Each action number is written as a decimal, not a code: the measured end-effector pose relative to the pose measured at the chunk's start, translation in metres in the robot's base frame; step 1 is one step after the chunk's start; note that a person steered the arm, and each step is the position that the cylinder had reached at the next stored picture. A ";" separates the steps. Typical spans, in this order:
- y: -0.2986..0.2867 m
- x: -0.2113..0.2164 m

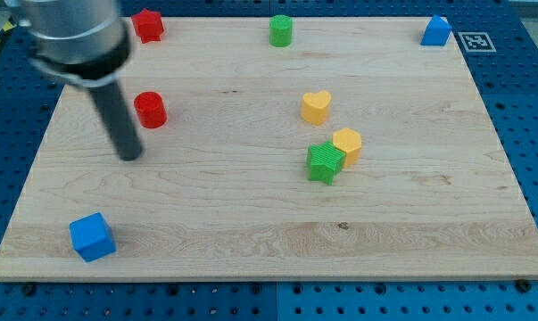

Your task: Move the blue cube to the center

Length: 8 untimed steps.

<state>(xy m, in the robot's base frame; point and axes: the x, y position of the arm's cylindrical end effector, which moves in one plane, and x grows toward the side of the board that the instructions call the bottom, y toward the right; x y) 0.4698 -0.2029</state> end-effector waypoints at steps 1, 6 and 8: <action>-0.054 0.021; -0.003 0.140; 0.012 0.105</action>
<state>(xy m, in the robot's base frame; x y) 0.5744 -0.1913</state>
